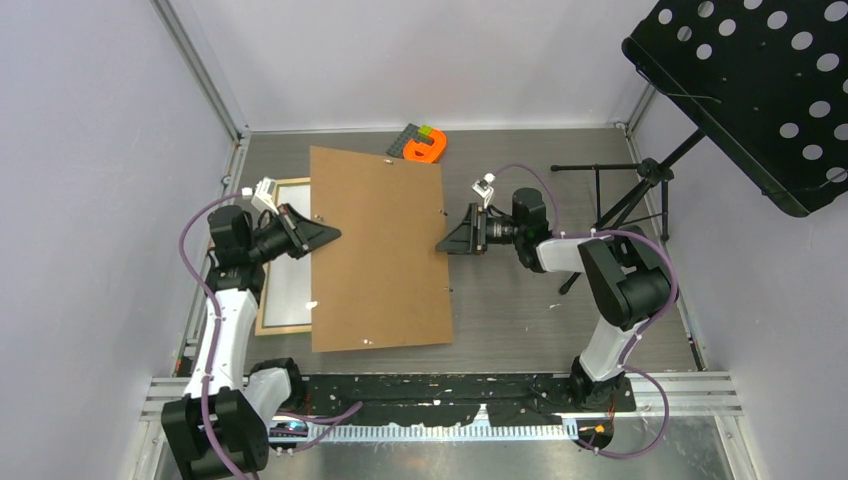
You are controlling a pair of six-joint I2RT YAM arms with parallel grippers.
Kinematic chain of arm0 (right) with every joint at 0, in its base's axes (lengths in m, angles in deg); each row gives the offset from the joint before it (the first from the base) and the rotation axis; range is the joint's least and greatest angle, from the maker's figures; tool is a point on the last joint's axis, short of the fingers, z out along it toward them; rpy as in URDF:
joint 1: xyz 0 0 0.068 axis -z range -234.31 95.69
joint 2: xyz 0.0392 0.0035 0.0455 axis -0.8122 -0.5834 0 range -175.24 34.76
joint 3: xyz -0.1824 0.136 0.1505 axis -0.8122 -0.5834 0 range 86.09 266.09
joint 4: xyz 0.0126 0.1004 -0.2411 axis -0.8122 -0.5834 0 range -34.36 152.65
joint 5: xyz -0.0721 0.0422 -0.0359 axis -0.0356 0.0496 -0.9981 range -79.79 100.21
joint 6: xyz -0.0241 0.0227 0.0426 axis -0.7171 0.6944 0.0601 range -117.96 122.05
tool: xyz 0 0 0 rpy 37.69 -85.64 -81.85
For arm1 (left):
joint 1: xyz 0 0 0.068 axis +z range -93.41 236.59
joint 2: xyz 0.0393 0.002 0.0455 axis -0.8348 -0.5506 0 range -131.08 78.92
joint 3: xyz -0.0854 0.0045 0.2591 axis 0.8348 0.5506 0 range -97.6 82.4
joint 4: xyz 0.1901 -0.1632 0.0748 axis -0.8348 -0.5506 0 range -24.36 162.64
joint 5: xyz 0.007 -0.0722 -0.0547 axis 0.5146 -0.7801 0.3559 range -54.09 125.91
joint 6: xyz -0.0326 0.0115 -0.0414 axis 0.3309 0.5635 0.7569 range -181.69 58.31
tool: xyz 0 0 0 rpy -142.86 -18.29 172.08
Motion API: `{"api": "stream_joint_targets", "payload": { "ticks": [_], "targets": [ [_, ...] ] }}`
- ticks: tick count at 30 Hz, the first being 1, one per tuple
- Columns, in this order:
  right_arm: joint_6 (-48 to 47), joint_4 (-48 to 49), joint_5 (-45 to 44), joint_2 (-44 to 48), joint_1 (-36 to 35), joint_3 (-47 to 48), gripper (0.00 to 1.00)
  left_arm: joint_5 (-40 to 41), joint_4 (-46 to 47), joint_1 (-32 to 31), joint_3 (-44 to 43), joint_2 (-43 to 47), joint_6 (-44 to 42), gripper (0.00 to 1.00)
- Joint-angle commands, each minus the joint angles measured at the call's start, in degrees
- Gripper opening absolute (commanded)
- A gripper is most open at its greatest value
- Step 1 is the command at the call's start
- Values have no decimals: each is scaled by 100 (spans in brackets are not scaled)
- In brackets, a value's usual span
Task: Put the photo into the frame
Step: Turn over the photo frame item at the center of the board, then move the photo frame to the center of the board.
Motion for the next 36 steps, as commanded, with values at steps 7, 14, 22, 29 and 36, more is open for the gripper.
{"api": "stream_joint_targets", "payload": {
  "ticks": [7,14,22,29,36],
  "targets": [
    [-981,-825,-305,547,26,360,81,-626,-708,745,-827,-190,-232,0],
    [-2132,-2665,-1812,649,70,1044,79,-957,-1161,1230,-1039,142,-279,0],
    [-2554,-3652,-3108,178,-217,1957,75,-1684,-1234,2200,-1010,516,159,0],
    [-2635,-4010,-3786,-445,-827,2559,73,-2034,-1139,2913,-993,961,588,0],
    [-2636,-4062,-4190,-948,-1446,3052,73,-2302,-1145,3361,-1327,960,779,0]
  ]
}}
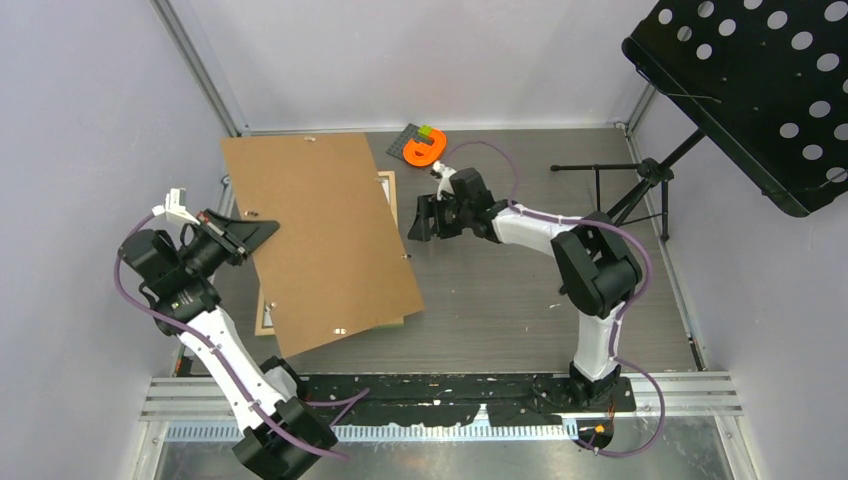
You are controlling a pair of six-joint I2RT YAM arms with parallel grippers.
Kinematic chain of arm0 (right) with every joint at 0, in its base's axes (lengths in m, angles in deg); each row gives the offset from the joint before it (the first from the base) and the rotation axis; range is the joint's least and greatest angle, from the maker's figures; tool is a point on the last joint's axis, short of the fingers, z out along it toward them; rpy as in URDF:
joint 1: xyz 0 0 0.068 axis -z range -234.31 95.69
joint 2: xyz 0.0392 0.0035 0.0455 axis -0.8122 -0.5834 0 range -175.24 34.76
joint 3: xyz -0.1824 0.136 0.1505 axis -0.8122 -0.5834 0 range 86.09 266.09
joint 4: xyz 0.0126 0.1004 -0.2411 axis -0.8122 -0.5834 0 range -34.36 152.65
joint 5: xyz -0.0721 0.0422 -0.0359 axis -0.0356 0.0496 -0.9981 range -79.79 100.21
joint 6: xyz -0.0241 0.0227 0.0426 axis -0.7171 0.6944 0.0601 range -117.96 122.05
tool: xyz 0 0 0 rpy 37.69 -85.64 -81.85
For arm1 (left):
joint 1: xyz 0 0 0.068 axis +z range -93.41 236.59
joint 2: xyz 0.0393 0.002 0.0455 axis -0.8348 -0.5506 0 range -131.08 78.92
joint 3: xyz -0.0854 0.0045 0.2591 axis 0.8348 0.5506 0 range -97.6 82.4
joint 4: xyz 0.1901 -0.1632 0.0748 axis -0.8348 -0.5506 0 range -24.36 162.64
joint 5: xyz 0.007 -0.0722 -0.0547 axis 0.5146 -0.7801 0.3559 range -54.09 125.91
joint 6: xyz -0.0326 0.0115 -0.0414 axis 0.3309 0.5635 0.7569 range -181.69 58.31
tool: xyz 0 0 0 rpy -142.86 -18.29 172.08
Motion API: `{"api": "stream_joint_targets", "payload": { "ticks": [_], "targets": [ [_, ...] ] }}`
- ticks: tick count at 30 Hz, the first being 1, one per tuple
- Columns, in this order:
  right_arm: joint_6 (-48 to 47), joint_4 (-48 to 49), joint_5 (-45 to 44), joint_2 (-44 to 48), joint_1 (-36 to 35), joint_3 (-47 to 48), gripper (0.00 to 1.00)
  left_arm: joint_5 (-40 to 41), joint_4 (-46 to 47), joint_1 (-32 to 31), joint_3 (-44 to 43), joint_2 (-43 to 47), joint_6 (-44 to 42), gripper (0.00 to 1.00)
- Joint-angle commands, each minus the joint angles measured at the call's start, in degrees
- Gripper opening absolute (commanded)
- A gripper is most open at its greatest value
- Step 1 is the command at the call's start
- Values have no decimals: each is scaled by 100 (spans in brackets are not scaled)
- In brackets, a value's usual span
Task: Put the photo into the frame
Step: Move the photo frame to the center of the board.
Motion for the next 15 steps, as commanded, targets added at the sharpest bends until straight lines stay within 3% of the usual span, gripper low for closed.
{"api": "stream_joint_targets", "payload": {
  "ticks": [1,9,15],
  "targets": [
    [-109,-55,-462,-197,-317,505,73,-503,188,199,-487,11,351,0],
    [-52,-311,-729,-806,-752,1048,72,-457,169,219,-792,-170,351,0],
    [-5,-441,-860,-1097,-802,1325,63,-410,155,223,-1074,-369,286,0]
  ]
}}
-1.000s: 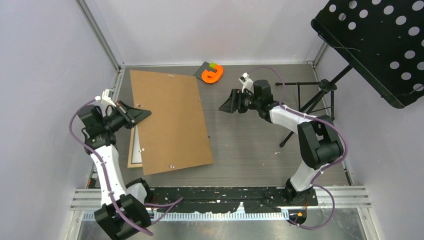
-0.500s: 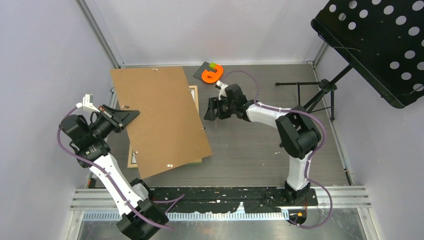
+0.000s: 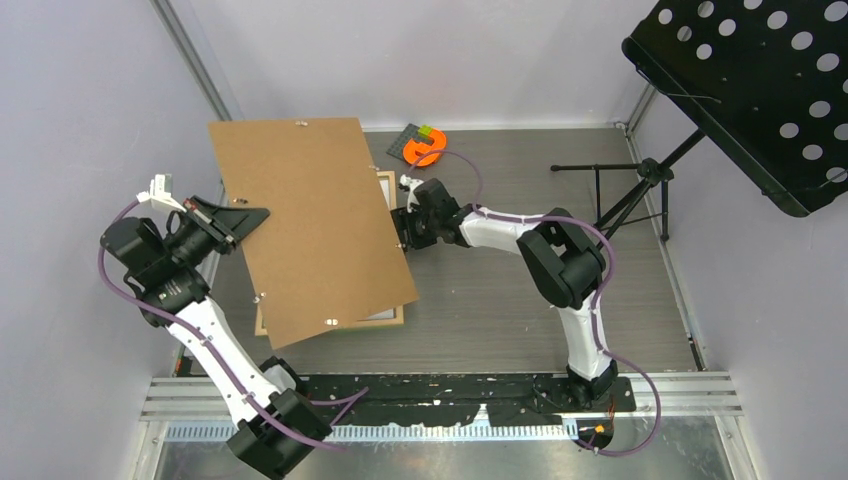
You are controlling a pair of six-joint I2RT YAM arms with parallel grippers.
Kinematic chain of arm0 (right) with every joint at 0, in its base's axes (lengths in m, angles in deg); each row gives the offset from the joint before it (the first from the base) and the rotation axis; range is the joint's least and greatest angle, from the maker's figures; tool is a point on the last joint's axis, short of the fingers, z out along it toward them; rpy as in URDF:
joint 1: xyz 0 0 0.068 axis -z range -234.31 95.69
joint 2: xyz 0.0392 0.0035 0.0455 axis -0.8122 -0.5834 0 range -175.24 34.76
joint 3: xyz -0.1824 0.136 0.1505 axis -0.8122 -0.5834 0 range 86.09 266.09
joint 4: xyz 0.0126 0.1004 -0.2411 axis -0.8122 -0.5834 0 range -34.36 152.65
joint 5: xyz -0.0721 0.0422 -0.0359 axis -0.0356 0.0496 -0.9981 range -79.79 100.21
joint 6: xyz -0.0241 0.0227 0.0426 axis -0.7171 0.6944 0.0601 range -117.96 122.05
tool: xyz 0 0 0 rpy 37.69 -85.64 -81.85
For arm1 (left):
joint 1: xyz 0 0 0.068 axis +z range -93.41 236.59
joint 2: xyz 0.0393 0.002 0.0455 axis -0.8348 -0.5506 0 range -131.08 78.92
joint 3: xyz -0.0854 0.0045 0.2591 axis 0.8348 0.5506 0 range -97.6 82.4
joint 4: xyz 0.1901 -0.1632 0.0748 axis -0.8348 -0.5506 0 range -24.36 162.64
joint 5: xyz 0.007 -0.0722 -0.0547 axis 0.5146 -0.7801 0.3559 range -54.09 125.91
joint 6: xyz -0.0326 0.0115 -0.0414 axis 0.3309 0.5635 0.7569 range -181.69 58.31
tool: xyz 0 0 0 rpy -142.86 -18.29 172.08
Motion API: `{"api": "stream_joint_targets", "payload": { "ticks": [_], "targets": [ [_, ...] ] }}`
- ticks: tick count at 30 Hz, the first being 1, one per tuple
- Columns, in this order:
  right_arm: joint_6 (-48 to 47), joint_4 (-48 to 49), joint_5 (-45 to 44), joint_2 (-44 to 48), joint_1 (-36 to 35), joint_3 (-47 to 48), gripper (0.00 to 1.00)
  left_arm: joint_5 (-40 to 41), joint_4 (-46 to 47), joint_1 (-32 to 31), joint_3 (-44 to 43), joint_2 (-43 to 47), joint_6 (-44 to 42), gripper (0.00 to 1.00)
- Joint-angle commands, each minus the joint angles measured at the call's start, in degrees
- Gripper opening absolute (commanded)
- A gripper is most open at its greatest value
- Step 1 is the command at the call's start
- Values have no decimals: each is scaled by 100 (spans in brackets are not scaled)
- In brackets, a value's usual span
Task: Put the photo into the frame
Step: Move the photo frame to the center of the board.
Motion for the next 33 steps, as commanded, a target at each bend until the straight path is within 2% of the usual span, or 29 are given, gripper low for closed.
{"api": "stream_joint_targets", "payload": {
  "ticks": [1,10,26,33],
  "targets": [
    [34,-113,-262,-134,-17,383,62,-211,99,60,-495,-113,51,0],
    [130,-204,-219,-368,-26,537,48,-139,-210,62,-687,-290,-285,0],
    [227,-571,-250,-670,-65,959,46,-81,-388,64,-693,-491,-624,0],
    [292,-726,-396,-777,-66,1036,36,-107,-467,63,-686,-538,-724,0]
  ]
}}
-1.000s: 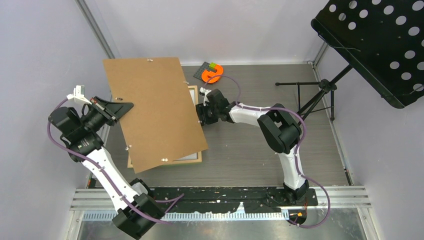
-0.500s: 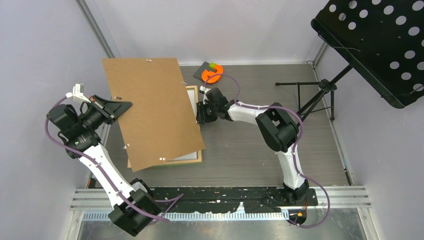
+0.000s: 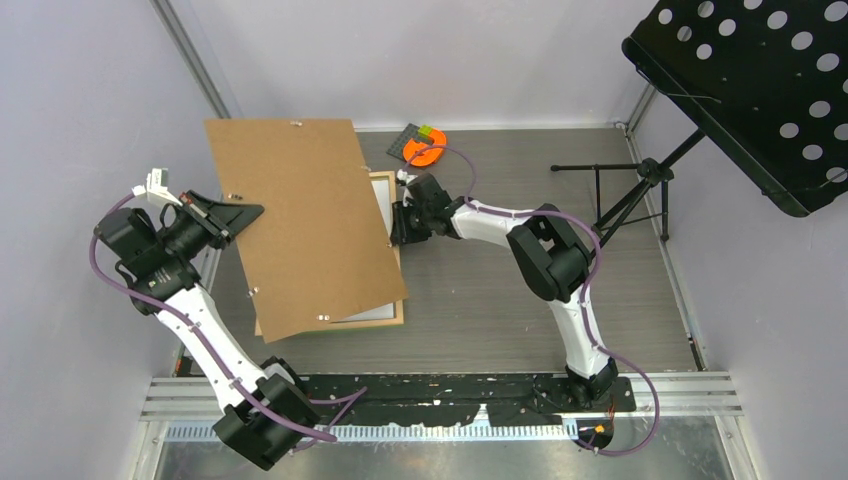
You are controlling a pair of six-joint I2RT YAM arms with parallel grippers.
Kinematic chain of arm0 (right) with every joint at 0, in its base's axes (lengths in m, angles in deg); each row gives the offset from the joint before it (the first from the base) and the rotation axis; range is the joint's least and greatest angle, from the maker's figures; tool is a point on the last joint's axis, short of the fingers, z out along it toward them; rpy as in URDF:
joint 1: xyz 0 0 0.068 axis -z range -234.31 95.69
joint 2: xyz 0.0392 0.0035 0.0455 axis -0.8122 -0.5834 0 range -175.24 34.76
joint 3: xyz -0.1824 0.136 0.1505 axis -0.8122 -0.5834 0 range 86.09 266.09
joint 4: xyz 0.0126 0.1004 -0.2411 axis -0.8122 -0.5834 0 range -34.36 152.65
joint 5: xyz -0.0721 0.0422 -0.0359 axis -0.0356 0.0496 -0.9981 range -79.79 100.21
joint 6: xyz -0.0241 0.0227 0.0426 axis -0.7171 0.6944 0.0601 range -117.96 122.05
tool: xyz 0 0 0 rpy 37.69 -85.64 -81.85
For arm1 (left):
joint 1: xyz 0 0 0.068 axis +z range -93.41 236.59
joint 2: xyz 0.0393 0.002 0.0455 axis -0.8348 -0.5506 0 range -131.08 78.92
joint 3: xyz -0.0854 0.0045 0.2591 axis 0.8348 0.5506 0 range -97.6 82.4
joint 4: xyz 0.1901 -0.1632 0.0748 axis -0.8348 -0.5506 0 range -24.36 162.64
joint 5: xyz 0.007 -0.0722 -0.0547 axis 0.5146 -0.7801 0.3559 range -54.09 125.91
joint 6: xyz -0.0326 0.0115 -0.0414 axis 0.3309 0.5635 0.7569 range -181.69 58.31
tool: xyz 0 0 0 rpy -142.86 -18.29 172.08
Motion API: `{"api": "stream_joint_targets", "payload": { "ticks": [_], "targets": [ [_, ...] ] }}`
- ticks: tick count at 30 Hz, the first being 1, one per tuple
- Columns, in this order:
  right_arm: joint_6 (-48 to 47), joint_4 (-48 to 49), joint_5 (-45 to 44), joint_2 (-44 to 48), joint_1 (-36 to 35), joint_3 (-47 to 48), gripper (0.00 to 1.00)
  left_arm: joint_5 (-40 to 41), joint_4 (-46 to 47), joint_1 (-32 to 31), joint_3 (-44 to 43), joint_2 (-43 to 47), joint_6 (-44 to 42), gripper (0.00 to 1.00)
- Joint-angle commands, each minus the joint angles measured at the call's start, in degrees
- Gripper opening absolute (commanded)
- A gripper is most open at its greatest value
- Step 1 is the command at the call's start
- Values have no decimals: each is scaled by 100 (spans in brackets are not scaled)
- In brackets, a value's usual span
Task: Put the photo into the frame
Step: Move the photo frame to the center of the board.
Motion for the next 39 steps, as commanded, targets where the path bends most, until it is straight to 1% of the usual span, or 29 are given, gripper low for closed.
{"api": "stream_joint_targets", "payload": {
  "ticks": [1,7,16,23,27,29,33,36,39],
  "targets": [
    [55,-201,-222,-107,-24,139,34,-210,0,57,-238,-9,-33,0],
    [119,-207,-380,101,106,-134,24,-165,-47,54,-241,-76,-201,0],
    [367,319,-749,918,481,-1363,7,-84,-190,57,-180,-179,-551,0],
    [301,469,-891,1486,1052,-2100,6,-95,-454,52,-276,-371,-869,0],
    [191,534,-904,1816,1421,-2525,6,-20,-522,49,-87,-373,-1005,0],
    [133,546,-899,1968,1595,-2735,6,35,-384,24,78,-345,-957,0],
    [23,560,-856,2275,1936,-3144,6,195,203,-180,437,-254,-613,0],
    [-117,460,-781,2478,2187,-3303,6,340,818,-532,704,-208,-205,0],
    [-255,401,-636,2576,2353,-3418,5,523,1423,-1016,881,-265,237,0]
  ]
}}
